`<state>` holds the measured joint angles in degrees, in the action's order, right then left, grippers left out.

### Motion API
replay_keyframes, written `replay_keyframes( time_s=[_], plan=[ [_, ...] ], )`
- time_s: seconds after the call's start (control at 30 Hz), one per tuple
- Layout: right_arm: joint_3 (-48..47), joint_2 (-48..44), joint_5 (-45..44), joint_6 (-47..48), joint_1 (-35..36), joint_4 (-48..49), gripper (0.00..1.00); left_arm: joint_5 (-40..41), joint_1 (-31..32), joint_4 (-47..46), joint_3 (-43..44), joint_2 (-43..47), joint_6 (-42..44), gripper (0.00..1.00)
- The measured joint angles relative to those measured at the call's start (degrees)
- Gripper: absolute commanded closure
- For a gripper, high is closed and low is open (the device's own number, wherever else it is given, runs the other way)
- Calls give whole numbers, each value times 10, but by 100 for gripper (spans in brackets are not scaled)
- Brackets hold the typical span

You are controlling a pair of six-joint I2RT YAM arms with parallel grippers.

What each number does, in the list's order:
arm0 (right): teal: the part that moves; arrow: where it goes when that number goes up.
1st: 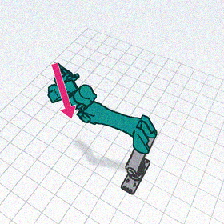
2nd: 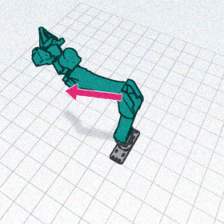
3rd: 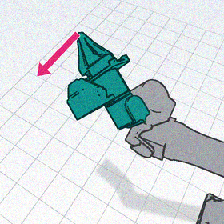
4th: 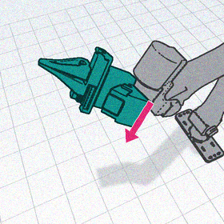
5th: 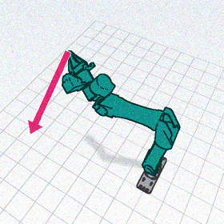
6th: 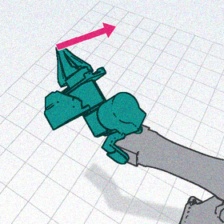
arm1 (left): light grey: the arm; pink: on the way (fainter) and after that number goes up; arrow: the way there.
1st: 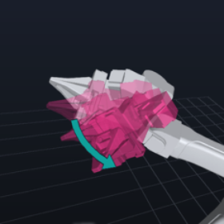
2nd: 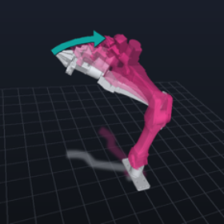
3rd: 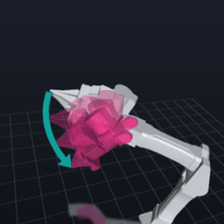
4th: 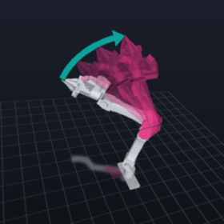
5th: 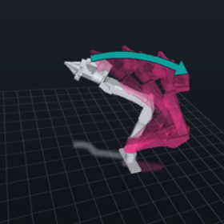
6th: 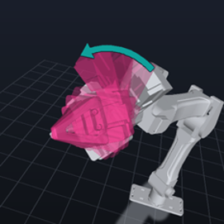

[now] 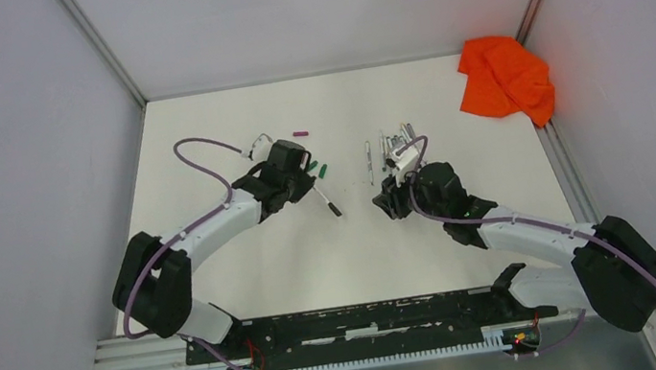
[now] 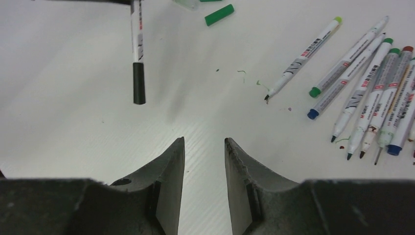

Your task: Open the pen caps

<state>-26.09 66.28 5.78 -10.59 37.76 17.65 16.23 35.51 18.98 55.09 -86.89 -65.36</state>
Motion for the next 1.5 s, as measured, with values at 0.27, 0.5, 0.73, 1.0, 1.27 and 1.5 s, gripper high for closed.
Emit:
replay_keyframes(
  time_s=[0.27, 0.5, 0.73, 1.0, 1.27, 1.5],
  plan=[
    [0, 39, 29, -18, 18, 42, 58, -2, 24, -116, -3, 19, 79, 98],
    [-5, 64, 37, -22, 30, 55, 56, -41, 42, -176, -3, 19, 141, 98],
    [-31, 92, 38, -23, 38, 57, 55, -59, 46, -192, -3, 19, 174, 98],
    [-59, 120, 38, -27, 46, 60, 55, -63, 49, -192, -3, 19, 179, 98],
    [-73, 155, 38, -31, 49, 71, 56, -64, 54, -192, -3, 19, 179, 98],
    [-91, 176, 38, -31, 49, 76, 71, -64, 59, -191, -3, 19, 179, 98]
  ],
)
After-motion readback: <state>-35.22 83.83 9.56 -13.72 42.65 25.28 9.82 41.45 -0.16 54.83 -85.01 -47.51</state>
